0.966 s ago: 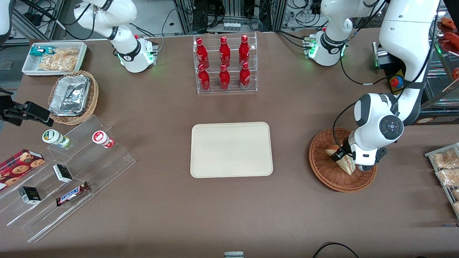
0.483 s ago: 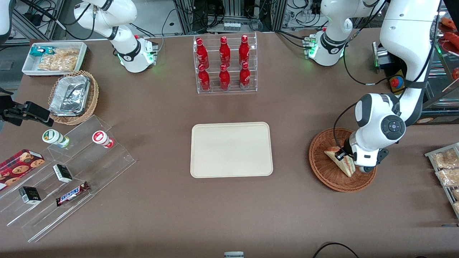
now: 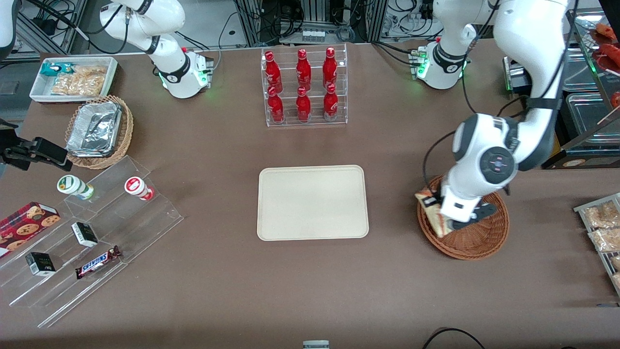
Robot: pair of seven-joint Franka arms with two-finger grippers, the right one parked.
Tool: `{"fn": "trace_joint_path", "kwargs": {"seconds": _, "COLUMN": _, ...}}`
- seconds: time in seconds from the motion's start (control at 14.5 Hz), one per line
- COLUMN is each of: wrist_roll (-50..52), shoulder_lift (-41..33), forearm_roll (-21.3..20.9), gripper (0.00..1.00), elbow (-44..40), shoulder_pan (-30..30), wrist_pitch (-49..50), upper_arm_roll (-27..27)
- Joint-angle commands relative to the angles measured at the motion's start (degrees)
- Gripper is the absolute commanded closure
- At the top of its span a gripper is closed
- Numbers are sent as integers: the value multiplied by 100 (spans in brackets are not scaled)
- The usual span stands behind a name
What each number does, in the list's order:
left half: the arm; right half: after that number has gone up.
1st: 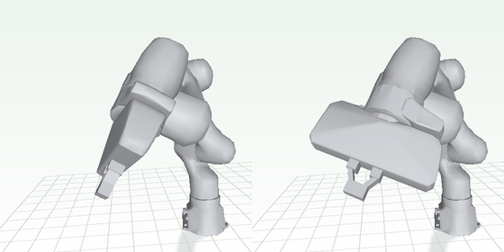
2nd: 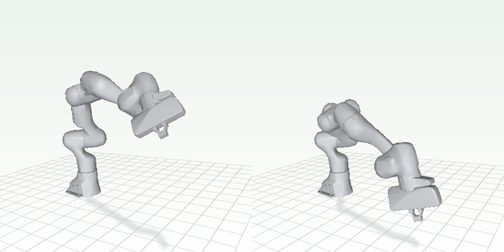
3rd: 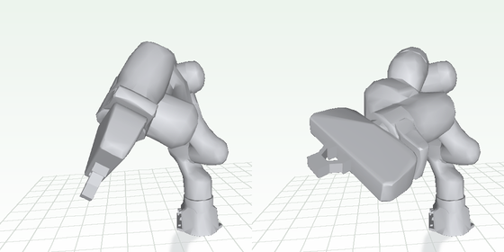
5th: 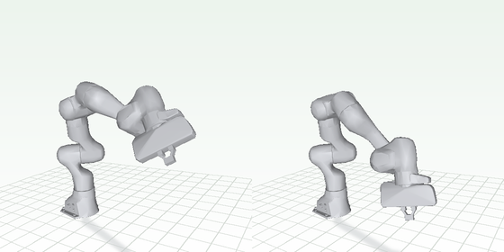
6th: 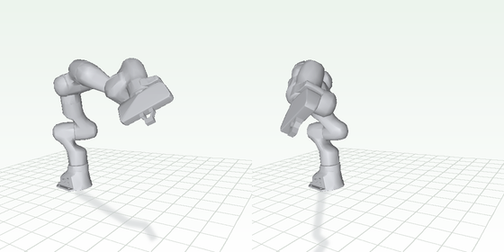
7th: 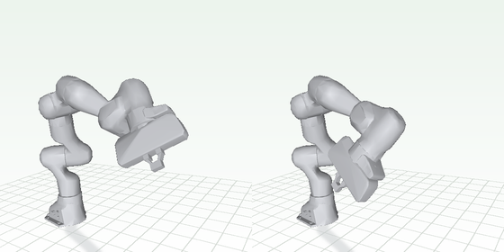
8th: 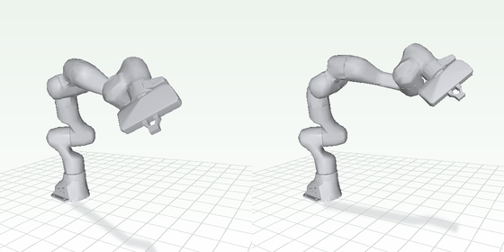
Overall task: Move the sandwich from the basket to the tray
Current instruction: 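Lift the sandwich and carry it with the left gripper over the cream tray, then lower the sandwich onto the tray and open the left gripper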
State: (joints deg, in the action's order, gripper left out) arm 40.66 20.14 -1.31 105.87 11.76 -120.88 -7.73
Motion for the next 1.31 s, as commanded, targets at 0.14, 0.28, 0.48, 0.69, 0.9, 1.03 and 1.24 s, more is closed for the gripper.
{"fn": "trace_joint_path", "kwargs": {"seconds": 0.14, "wrist_roll": 785, "shoulder_lift": 515, "forearm_roll": -19, "gripper": 90, "elbow": -663, "shoulder_pan": 1116, "wrist_pitch": 91, "upper_arm_roll": 53}}
{"fn": "trace_joint_path", "kwargs": {"seconds": 0.28, "wrist_roll": 1188, "shoulder_lift": 971, "forearm_roll": -45, "gripper": 90, "elbow": -1162, "shoulder_pan": 1590, "wrist_pitch": 126, "upper_arm_roll": 53}}
{"fn": "trace_joint_path", "kwargs": {"seconds": 0.48, "wrist_roll": 1454, "shoulder_lift": 1526, "forearm_roll": -80, "gripper": 90, "elbow": -1664, "shoulder_pan": 2241, "wrist_pitch": 82, "upper_arm_roll": 61}}
{"fn": "trace_joint_path", "kwargs": {"seconds": 0.69, "wrist_roll": 1620, "shoulder_lift": 1905, "forearm_roll": -36, "gripper": 90, "elbow": -2157, "shoulder_pan": 2470, "wrist_pitch": 82, "upper_arm_roll": 53}}
{"fn": "trace_joint_path", "kwargs": {"seconds": 0.9, "wrist_roll": 1647, "shoulder_lift": 2247, "forearm_roll": -36, "gripper": 90, "elbow": -2491, "shoulder_pan": 2743, "wrist_pitch": 12, "upper_arm_roll": 53}}
{"fn": "trace_joint_path", "kwargs": {"seconds": 1.03, "wrist_roll": 1647, "shoulder_lift": 2380, "forearm_roll": -28, "gripper": 90, "elbow": -2580, "shoulder_pan": 2796, "wrist_pitch": -32, "upper_arm_roll": 53}}
{"fn": "trace_joint_path", "kwargs": {"seconds": 1.24, "wrist_roll": 1560, "shoulder_lift": 2450, "forearm_roll": -54, "gripper": 66, "elbow": -2571, "shoulder_pan": 2849, "wrist_pitch": -50, "upper_arm_roll": 53}}
